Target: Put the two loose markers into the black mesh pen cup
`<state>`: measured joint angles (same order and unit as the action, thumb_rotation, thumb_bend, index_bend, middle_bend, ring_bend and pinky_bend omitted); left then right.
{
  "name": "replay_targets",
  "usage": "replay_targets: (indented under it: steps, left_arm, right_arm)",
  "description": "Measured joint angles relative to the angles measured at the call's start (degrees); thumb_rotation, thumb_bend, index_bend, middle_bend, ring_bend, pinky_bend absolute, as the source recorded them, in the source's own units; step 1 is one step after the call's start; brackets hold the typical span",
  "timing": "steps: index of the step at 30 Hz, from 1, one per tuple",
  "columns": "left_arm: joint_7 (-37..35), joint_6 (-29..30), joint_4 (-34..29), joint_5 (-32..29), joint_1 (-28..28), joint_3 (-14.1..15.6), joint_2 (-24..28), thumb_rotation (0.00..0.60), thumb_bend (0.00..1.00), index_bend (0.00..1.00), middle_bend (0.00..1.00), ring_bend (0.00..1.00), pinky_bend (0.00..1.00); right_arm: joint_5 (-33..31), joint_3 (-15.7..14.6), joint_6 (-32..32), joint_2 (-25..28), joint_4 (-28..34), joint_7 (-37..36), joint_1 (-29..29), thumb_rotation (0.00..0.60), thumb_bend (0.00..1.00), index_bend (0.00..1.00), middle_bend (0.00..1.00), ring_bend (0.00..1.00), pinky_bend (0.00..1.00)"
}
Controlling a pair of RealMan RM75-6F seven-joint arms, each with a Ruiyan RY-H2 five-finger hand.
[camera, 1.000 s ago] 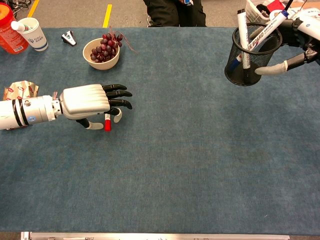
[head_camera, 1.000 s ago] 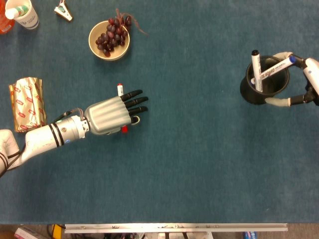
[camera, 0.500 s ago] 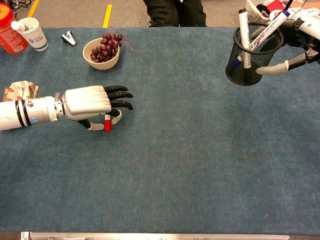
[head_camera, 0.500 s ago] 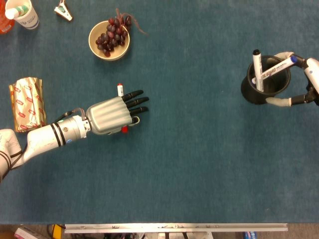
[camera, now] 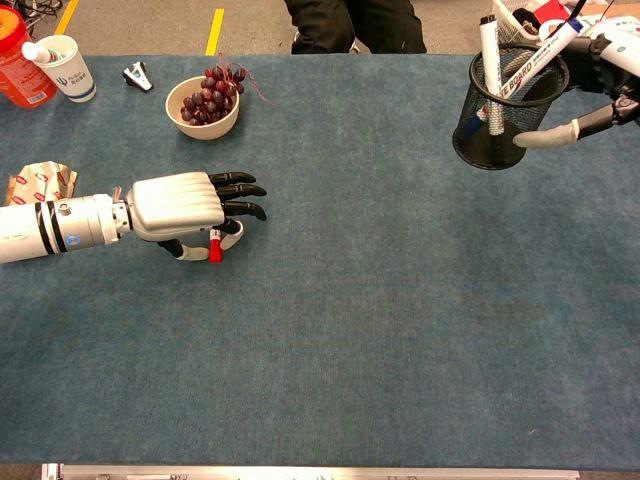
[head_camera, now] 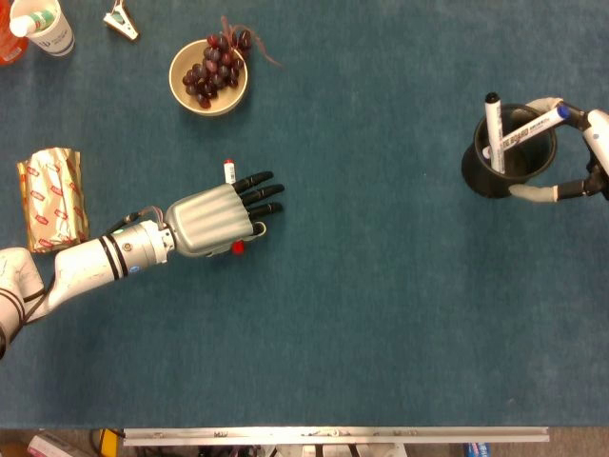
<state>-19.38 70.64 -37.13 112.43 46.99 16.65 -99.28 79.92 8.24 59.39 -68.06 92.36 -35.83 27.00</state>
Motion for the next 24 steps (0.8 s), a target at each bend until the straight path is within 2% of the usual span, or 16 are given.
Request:
replay_targets:
  steps: [16,24]
  left_arm:
    - [-0.43,-0.52,0.16,-1.11,-0.09,0.24,-0.69,0.6,0.27,0.62,0.19,0.01,0.0]
    - [-1.9,0.03,-5.37,-3.6,-0.25,-1.51,1.98,0.6,0.27,0.62,0.2,0.01,0.0]
  right_arm:
    - [-0.2,0.17,0.27,-0.04,-0.03,0.07,-0.31,0.6,0.37,0.56,0.49,0.38,0.31]
    - [0.41,0.04,-0.29,-0.61,-0.22,-0.08,0.13,0.6,0.37,0.56,0.49,0.38,0.31]
